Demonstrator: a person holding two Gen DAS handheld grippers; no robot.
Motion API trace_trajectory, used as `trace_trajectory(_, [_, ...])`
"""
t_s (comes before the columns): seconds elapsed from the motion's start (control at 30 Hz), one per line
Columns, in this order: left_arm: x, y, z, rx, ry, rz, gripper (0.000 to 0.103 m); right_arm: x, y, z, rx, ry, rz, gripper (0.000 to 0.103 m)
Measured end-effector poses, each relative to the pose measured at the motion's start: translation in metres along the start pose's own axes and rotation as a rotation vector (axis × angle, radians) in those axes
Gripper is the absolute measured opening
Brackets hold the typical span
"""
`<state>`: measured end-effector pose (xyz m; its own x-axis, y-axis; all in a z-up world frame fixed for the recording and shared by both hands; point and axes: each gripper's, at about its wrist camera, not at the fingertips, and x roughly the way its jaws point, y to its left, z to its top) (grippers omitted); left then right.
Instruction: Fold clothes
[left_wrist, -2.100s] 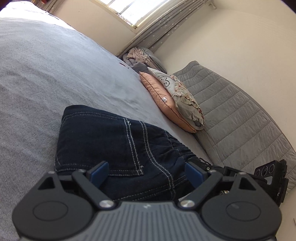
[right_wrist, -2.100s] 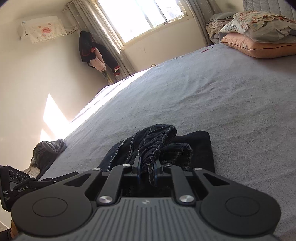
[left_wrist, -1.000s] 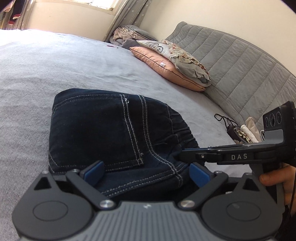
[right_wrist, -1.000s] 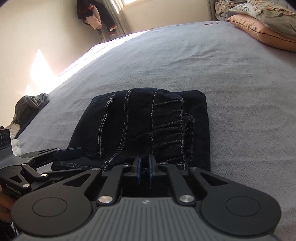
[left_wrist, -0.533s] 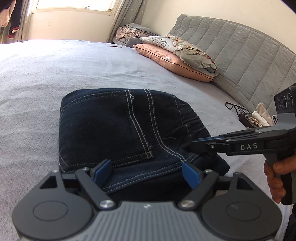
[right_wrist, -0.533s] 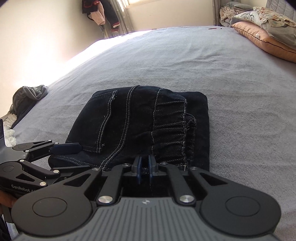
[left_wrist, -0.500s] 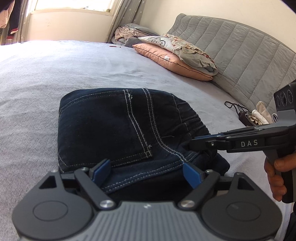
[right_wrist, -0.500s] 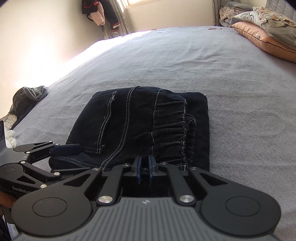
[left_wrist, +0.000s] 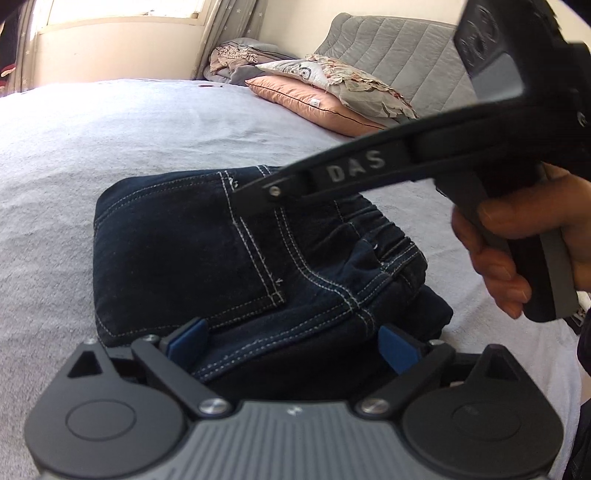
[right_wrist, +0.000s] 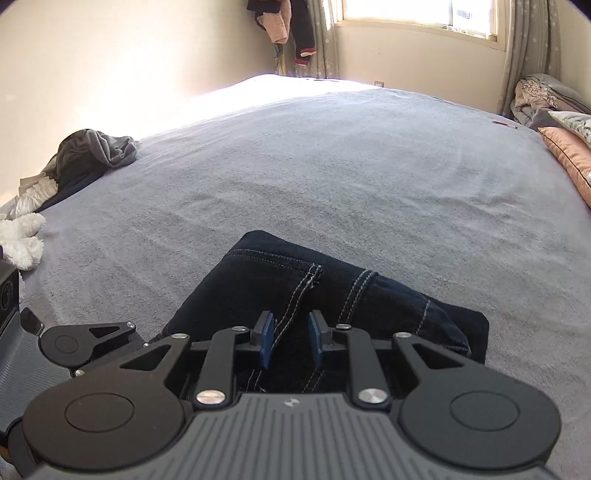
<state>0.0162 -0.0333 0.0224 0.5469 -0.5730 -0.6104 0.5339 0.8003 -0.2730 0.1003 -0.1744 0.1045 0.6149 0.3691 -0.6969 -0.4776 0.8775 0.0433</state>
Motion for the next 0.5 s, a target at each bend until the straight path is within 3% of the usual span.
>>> trace_trajectory(0.1, [0.000,0.002,0.000,0.003,0.007,-0.014,0.098,0.046,0.002,0.022,-0.057,0.134,-0.061,0.021])
trace_trajectory(0.17, [0.001,0.004,0.001,0.003,0.010,-0.025,0.098,0.066,-0.009,0.017,0.001,0.182,-0.050,0.021])
trace_trajectory(0.27, [-0.001,0.006,0.004,0.010,0.022,-0.047,0.098,0.065,-0.018,0.006,0.034,0.171,-0.019,0.020])
trace_trajectory(0.33, [-0.008,0.014,0.011,-0.001,0.038,-0.050,0.091,0.061,-0.025,0.002,0.063,0.167,0.002,0.020])
trace_trajectory(0.37, [-0.012,0.019,0.015,-0.019,0.043,-0.050,0.080,0.060,-0.028,0.000,0.083,0.163,0.012,0.020])
trace_trajectory(0.5, [-0.022,0.045,0.012,-0.126,0.018,-0.110,0.078,0.058,-0.024,-0.004,0.097,0.134,0.001,0.020])
